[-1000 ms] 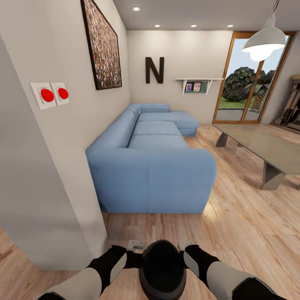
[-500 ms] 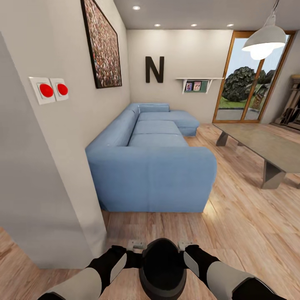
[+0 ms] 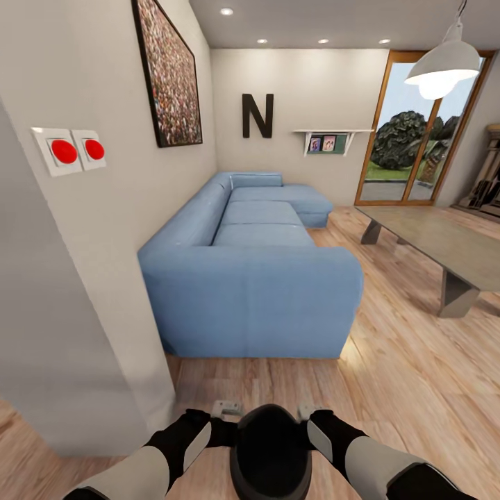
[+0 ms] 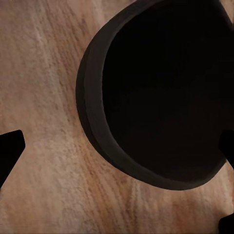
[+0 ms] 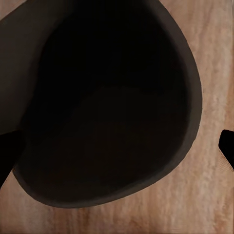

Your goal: Place each of the two pumpkins and all three candles from the living room inside a cabinet in the living room (use any cabinet), then make sure every cabinet is closed, and position the cauldron so it is next to a table in the living room.

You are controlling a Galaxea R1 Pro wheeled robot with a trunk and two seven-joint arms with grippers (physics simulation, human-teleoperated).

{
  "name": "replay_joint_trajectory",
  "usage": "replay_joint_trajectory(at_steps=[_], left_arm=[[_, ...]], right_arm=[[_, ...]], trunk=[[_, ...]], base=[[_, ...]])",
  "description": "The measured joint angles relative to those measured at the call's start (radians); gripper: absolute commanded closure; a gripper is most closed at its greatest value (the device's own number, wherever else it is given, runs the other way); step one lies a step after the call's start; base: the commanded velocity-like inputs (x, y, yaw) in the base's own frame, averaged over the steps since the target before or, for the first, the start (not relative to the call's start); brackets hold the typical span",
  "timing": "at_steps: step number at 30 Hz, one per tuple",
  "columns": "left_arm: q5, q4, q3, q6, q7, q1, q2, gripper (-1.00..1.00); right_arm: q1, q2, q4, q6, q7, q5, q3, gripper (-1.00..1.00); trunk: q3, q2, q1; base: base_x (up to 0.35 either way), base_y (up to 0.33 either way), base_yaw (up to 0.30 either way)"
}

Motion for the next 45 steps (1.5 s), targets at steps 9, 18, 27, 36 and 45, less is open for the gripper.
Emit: replay_joint_trajectory(at_steps=[9,18,27,36,45], left_arm=[[0.000,0.000,0.000,-0.001,0.000,0.000,0.000,-1.00],[0.000,0.000,0.000,0.000,0.002,0.000,0.000,-1.00],[0.002,0.000,0.000,0.000,0.005,0.000,0.000,-1.00],[0.002,0.000,0.000,0.000,0.005,0.000,0.000,-1.00],[0.002,0.000,0.000,0.000,0.005,0.000,0.000,-1.00]], right_arm=[[0.000,0.000,0.000,0.000,-0.001,0.000,-0.003,-1.00],[0.000,0.000,0.006,0.003,-0.003,0.001,-0.003,-1.00],[0.000,0.000,0.006,0.002,-0.003,0.001,-0.003,-1.00],[0.000,0.000,0.006,0.001,-0.003,0.001,-0.003,-1.00],[0.000,0.000,0.006,0.001,-0.003,0.001,-0.003,-1.00]], trunk=[[0.000,0.000,0.000],[0.000,0.000,0.000],[-0.028,-0.063,0.035],[-0.056,-0.126,0.069],[-0.085,-0.189,0.104]], base=[[0.024,-0.005,0.000],[0.000,0.000,0.000],[0.000,0.000,0.000],[0.000,0.000,0.000],[0.000,0.000,0.000]])
